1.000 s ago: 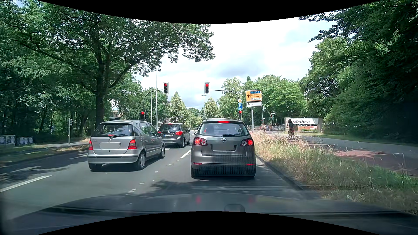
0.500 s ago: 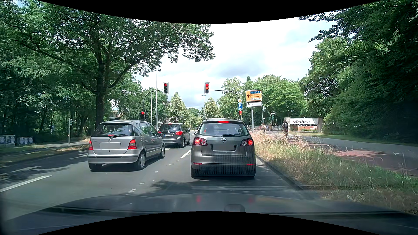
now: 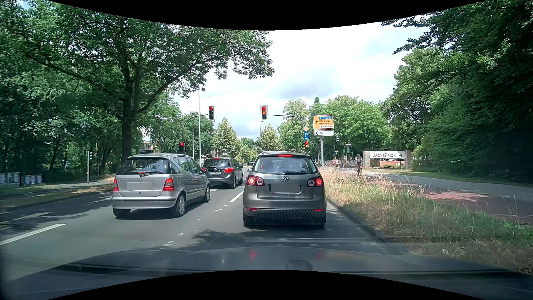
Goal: Follow the waypoints while adhering to traffic rules and regulations
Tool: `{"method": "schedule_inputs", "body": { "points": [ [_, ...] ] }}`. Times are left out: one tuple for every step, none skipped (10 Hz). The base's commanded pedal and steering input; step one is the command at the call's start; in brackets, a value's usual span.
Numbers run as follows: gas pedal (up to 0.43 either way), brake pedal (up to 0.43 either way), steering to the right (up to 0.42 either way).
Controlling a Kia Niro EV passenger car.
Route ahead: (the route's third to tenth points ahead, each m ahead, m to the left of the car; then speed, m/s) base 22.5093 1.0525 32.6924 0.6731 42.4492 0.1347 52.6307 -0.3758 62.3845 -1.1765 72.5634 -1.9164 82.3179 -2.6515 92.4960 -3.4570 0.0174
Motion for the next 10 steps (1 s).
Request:
{"method": "schedule_inputs", "body": {
  "points": [
    [0.000,0.165,0.004],
    [0.000,0.165,0.004],
    [0.000,0.165,0.004],
    [0.000,0.165,0.005],
    [0.000,0.159,0.004],
    [0.000,0.018,0.004],
    [0.000,0.018,0.005],
    [0.000,0.018,0.005],
    [0.000,0.018,0.004],
    [0.000,0.018,0.005]
  ]
}}
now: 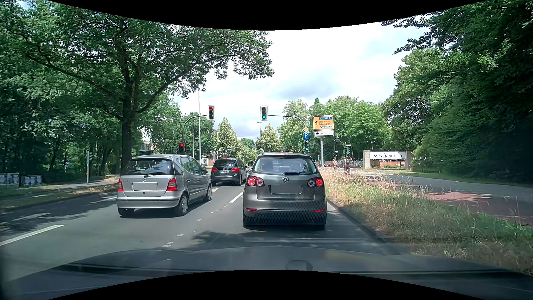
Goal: Follow the waypoints while adhering to traffic rules and regulations
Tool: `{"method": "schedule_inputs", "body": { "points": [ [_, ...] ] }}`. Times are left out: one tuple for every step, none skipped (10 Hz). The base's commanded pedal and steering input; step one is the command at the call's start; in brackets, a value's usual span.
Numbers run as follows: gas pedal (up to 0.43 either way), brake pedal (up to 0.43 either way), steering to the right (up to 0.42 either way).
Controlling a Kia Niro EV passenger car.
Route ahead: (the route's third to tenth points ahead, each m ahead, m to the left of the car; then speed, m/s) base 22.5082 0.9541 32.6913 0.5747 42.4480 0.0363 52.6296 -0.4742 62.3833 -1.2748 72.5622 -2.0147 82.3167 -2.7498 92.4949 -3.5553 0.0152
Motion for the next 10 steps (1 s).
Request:
{"method": "schedule_inputs", "body": {
  "points": [
    [0.000,0.018,0.004],
    [0.000,0.018,0.004],
    [0.000,0.018,0.004],
    [0.000,0.018,0.004],
    [0.000,0.018,0.004],
    [0.000,0.018,0.004],
    [0.000,0.018,0.004],
    [0.039,0.018,0.004],
    [0.118,0.018,0.004],
    [0.138,0.018,0.004]
  ]
}}
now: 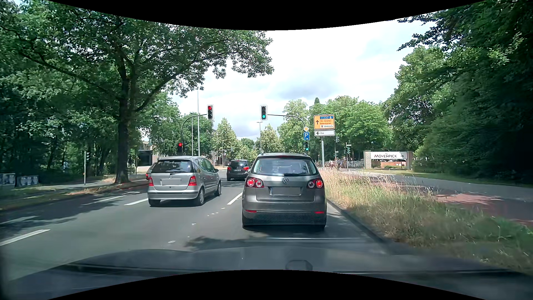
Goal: Follow the waypoints while adhering to traffic rules and regulations
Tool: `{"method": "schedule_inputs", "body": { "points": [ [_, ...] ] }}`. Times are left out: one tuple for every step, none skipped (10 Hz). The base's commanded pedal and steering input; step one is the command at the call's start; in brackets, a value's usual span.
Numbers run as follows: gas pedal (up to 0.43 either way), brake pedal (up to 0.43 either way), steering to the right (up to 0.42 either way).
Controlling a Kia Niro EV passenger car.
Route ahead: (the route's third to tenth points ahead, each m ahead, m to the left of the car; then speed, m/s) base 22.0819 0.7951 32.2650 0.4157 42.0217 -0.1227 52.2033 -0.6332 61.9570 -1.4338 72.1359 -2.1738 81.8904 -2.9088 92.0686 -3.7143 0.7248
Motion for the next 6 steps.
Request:
{"method": "schedule_inputs", "body": {
  "points": [
    [0.157,0.018,0.004],
    [0.177,0.018,0.005],
    [0.197,0.018,0.004],
    [0.220,0.018,0.004],
    [0.220,0.018,0.004],
    [0.228,0.018,0.004]
  ]
}}
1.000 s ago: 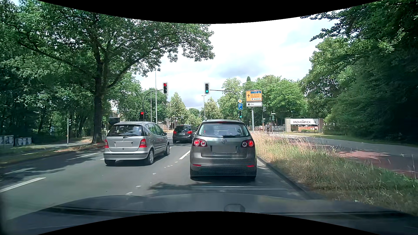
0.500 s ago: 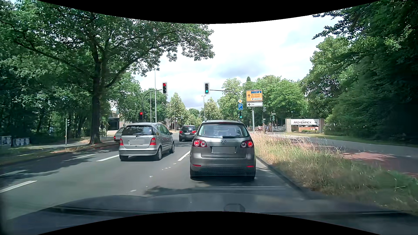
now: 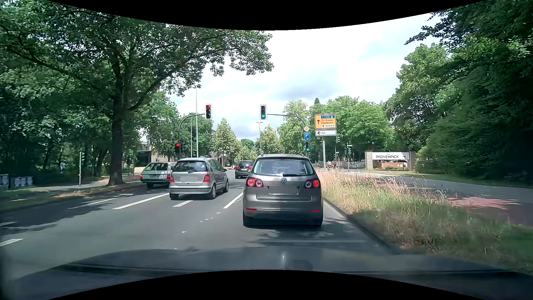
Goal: Follow the waypoints while adhering to traffic rules and regulations
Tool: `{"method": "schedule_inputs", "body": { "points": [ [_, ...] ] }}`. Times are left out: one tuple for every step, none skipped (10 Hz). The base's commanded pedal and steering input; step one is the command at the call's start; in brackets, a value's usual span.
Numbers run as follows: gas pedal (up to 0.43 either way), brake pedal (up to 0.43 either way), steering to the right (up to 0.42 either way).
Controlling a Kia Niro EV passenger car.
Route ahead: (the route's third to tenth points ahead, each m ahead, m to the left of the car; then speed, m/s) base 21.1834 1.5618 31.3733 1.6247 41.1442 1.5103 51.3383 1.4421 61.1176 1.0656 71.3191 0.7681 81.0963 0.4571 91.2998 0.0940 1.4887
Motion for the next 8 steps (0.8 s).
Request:
{"method": "schedule_inputs", "body": {
  "points": [
    [0.228,0.018,0.004],
    [0.240,0.018,0.004],
    [0.248,0.018,0.004],
    [0.260,0.018,0.004],
    [0.268,0.018,0.004],
    [0.268,0.018,0.004],
    [0.268,0.018,0.005],
    [0.268,0.018,0.004]
  ]
}}
